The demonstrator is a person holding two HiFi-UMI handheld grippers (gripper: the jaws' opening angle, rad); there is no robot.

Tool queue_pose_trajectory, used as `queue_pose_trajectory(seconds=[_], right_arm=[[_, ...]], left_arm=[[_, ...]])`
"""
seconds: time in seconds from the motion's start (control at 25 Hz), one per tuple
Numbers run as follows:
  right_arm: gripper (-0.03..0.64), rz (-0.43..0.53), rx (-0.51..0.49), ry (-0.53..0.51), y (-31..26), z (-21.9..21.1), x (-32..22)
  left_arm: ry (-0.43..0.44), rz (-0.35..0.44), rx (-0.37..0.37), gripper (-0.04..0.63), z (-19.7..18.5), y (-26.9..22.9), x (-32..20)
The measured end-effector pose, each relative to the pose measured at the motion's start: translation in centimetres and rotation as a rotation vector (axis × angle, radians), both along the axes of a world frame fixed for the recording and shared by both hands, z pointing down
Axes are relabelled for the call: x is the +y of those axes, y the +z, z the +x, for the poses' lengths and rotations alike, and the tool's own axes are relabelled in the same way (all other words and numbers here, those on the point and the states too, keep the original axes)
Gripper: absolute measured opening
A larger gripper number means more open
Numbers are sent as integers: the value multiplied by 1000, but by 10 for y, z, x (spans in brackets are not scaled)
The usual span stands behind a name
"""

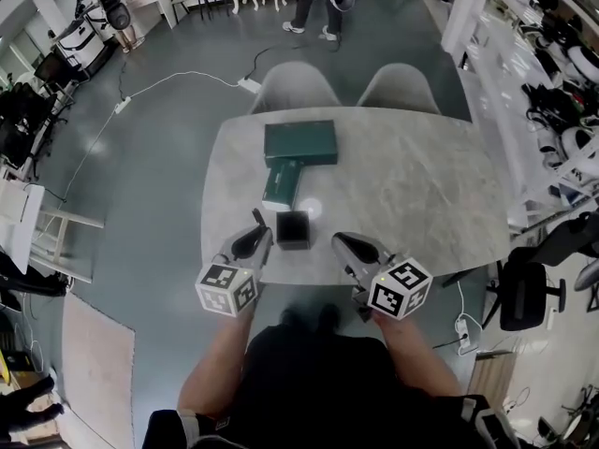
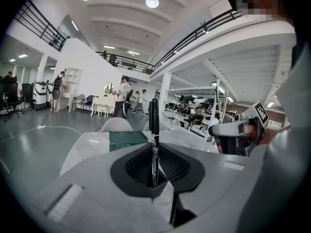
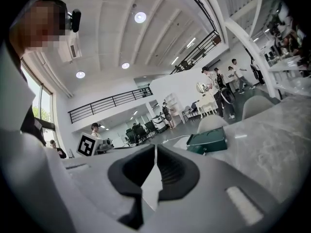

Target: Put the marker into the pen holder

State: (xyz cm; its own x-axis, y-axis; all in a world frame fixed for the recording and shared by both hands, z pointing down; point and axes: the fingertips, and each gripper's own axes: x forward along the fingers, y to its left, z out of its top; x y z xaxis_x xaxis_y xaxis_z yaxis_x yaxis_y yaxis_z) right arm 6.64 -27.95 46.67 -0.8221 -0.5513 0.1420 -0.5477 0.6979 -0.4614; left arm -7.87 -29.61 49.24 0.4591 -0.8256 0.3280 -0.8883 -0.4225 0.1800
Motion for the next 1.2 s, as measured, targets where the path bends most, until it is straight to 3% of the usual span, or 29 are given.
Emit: queue_pose_trajectory(seconds=[0.64,0.96,1.2], right_arm=[[17,-31,137,77,7,-71,2],[17,-30,150,136,7,-73,5],[17,-46,142,137,17,-63,-11]], left_arm=[[129,-7,116,51,-50,17,-22],[197,-38,143,51,-36,35,-39],[165,-91,154,49,-26,65,-64]])
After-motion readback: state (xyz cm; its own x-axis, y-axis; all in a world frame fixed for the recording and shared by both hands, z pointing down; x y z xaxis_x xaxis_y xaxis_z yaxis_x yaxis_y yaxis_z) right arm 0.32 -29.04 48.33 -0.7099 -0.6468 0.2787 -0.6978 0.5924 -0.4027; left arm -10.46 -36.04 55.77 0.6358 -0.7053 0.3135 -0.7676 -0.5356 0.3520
